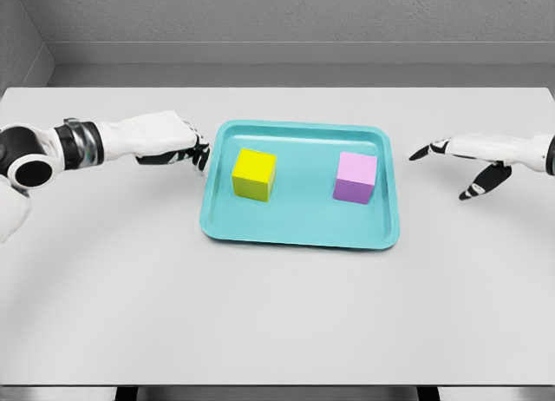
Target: Push two cubes
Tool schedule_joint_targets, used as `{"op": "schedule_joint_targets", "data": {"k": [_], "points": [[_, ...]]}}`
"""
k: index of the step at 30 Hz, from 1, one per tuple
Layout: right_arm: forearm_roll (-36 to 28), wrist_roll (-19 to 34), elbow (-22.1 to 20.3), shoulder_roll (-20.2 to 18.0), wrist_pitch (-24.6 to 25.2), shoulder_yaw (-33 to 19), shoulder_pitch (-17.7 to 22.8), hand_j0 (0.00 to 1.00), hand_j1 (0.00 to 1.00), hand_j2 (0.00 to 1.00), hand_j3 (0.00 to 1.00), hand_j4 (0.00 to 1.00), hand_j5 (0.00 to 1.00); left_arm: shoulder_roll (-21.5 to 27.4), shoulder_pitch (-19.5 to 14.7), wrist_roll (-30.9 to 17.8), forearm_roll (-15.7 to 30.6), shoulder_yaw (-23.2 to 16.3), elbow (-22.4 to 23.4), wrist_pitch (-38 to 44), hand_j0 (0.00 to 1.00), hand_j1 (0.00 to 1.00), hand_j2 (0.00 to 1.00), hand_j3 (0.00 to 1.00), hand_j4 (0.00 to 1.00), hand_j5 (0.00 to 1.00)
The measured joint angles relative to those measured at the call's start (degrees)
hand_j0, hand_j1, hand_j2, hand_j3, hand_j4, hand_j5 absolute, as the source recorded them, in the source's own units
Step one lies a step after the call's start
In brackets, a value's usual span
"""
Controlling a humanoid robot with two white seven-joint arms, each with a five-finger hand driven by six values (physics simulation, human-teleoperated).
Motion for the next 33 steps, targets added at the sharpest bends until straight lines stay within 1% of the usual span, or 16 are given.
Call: {"op": "schedule_joint_targets", "data": {"k": [1, 2, 3, 4, 5, 6, 7, 11, 18, 21, 23, 30, 33], "points": [[0.28, 0.00, -0.56, -0.06, 0.00, 0.08, -0.09, 0.35, 0.35, 0.35, 0.35, 0.35, 0.35, -0.56, -0.26, 0.00, -0.21, -0.01, 0.64, 0.00, 0.37, 0.37, 0.37, 0.37, 0.37, 0.37], [0.47, 0.00, -1.32, -0.11, 0.00, 0.14, -0.44, 0.32, 0.32, 0.32, 0.32, 0.32, 0.32, -1.10, -0.88, 0.00, -0.36, -0.04, 1.30, 0.00, 0.37, 0.37, 0.37, 0.37, 0.37, 0.37], [0.60, 0.00, -2.04, -0.06, 0.01, 0.18, -0.79, 0.34, 0.34, 0.34, 0.34, 0.34, 0.34, -1.69, -0.88, -0.01, -0.52, -0.10, 2.00, 0.00, 0.37, 0.37, 0.37, 0.37, 0.37, 0.37], [0.75, 0.00, -2.55, 0.04, 0.01, 0.21, -1.14, 0.32, 0.32, 0.32, 0.32, 0.32, 0.32, -2.34, -0.97, -0.01, -0.65, -0.16, 2.62, -0.01, 0.37, 0.37, 0.37, 0.37, 0.37, 0.37], [0.94, 0.00, -2.95, 0.12, 0.01, 0.23, -1.14, 0.21, 0.21, 0.21, 0.21, 0.21, 0.21, -2.99, -1.14, -0.01, -0.73, -0.21, 3.09, -0.02, 0.37, 0.37, 0.37, 0.37, 0.37, 0.37], [1.10, 0.00, -3.36, 0.19, 0.01, 0.24, -1.23, 0.16, 0.16, 0.16, 0.16, 0.16, 0.16, -3.50, -1.49, -0.01, -0.78, -0.26, 3.45, -0.01, 0.37, 0.37, 0.37, 0.37, 0.37, 0.37], [1.22, 0.00, -3.92, 0.29, 0.01, 0.26, -1.32, 0.15, 0.15, 0.15, 0.15, 0.15, 0.15, -3.89, -1.49, -0.01, -0.82, -0.30, 3.72, -0.02, 0.37, 0.37, 0.37, 0.37, 0.37, 0.37], [2.54, -0.01, -5.32, 1.48, 0.03, 1.47, -2.28, 0.13, 0.13, 0.13, 0.13, 0.13, 0.13, -4.85, -1.49, -0.01, -0.80, -0.44, 4.15, -0.02, 0.37, 0.37, 0.37, 0.37, 0.37, 0.37], [8.01, -0.01, -5.56, 3.56, 0.01, 4.05, -2.46, 0.13, 0.13, 0.13, 0.13, 0.13, 0.13, -5.17, -1.32, -0.01, -0.51, -0.53, 3.96, -0.03, 0.37, 0.37, 0.37, 0.37, 0.37, 0.37], [9.86, -0.01, -5.67, 4.45, 0.04, 5.30, -4.48, 0.13, 0.13, 0.13, 0.13, 0.13, 0.13, -5.21, -1.32, -0.01, -0.39, -0.57, 3.71, -0.02, 0.37, 0.37, 0.37, 0.37, 0.37, 0.37], [10.63, -0.01, -5.81, 4.75, 0.03, 6.42, -4.92, 0.13, 0.13, 0.13, 0.13, 0.13, 0.13, -5.22, -1.23, -0.01, -0.36, -0.62, 3.66, -0.02, 0.37, 0.37, 0.37, 0.37, 0.37, 0.37], [11.29, -0.01, -6.42, 5.00, 0.05, 10.74, -8.96, 0.13, 0.13, 0.13, 0.13, 0.13, 0.13, -5.80, -1.14, -0.01, -0.28, -0.67, 3.49, -0.02, 0.37, 0.37, 0.37, 0.37, 0.37, 0.37], [11.38, -0.01, -6.82, 5.05, 0.02, 12.45, -9.23, 0.13, 0.13, 0.13, 0.13, 0.13, 0.13, -5.99, -1.05, -0.01, -0.25, -0.67, 3.38, -0.02, 0.37, 0.37, 0.37, 0.37, 0.37, 0.37]]}}
